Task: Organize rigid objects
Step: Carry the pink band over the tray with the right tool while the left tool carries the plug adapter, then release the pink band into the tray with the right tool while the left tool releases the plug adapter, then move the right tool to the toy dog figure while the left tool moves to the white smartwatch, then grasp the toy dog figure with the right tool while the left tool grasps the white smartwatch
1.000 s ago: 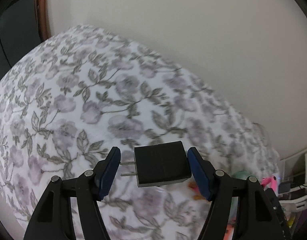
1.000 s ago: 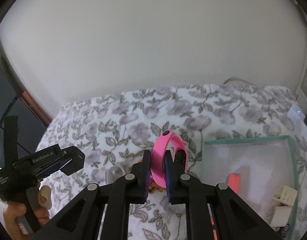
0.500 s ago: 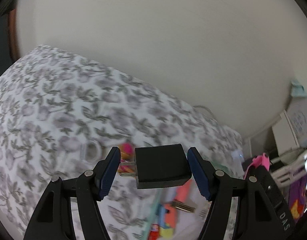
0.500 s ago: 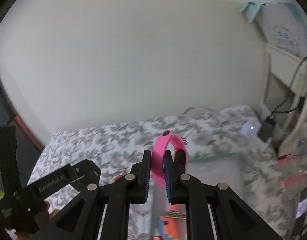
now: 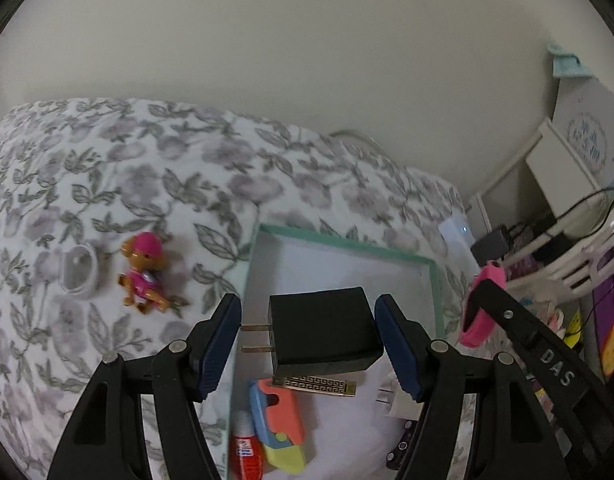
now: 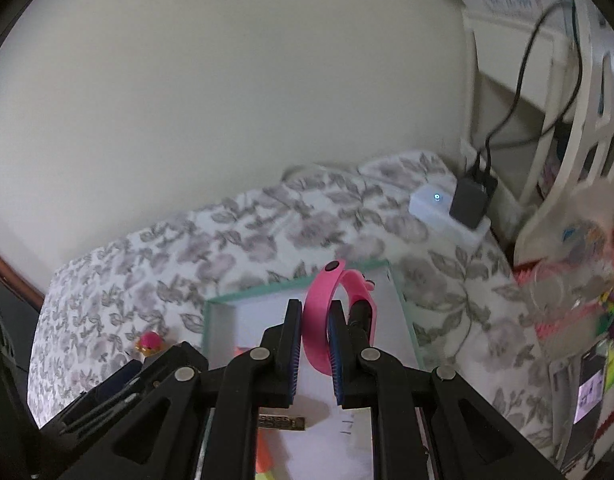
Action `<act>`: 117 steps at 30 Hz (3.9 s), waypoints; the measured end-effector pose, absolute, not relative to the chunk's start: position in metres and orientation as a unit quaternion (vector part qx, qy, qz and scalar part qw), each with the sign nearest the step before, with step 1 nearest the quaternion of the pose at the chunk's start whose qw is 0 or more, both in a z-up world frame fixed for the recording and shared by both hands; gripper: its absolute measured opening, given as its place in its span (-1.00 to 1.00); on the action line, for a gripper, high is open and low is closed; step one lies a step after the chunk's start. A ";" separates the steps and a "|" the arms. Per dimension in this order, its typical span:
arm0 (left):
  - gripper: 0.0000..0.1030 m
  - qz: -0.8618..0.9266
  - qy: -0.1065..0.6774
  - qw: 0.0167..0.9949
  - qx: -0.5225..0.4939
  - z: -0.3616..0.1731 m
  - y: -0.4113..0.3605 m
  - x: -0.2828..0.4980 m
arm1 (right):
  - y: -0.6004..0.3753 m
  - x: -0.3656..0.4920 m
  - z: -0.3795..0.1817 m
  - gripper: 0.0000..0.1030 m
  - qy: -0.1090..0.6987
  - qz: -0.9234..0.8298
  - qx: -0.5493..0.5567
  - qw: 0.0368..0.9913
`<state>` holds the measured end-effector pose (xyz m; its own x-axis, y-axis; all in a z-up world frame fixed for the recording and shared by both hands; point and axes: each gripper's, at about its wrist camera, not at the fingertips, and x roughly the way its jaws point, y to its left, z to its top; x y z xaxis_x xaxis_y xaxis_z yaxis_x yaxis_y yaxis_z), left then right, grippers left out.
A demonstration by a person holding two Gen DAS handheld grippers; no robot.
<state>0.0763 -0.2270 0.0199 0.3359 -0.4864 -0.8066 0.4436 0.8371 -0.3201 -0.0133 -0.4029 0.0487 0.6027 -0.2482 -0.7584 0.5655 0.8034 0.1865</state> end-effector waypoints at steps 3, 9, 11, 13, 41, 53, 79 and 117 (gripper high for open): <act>0.37 -0.288 0.511 0.810 -0.014 0.009 -0.235 0.076 | -0.408 -0.009 0.030 -0.73 0.401 -0.234 0.213 0.860; 0.37 -0.292 0.521 0.802 0.016 -0.010 -0.250 0.069 | -0.419 -0.005 0.001 -0.72 0.429 -0.237 0.234 0.839; 0.37 -0.294 0.527 0.798 0.021 -0.015 -0.254 0.067 | -0.422 -0.007 -0.003 -0.72 0.432 -0.241 0.239 0.836; 0.37 -0.293 0.530 0.795 0.025 -0.018 -0.256 0.066 | -0.424 -0.008 -0.003 -0.72 0.432 -0.239 0.241 0.835; 0.43 -0.239 0.521 0.819 0.011 0.017 -0.213 0.094 | -0.398 -0.007 0.043 -0.22 0.408 -0.248 0.189 0.858; 0.76 -0.098 0.523 0.847 -0.004 0.019 -0.120 0.149 | -0.349 0.024 0.033 0.32 0.427 -0.210 0.146 0.867; 0.87 0.020 0.554 0.830 -0.065 -0.011 0.034 0.210 | -0.225 0.101 -0.015 0.65 0.469 -0.113 0.103 0.870; 0.51 -0.057 0.595 0.801 0.016 -0.112 -0.054 0.222 | -0.196 0.154 -0.102 0.52 0.502 -0.116 0.055 0.855</act>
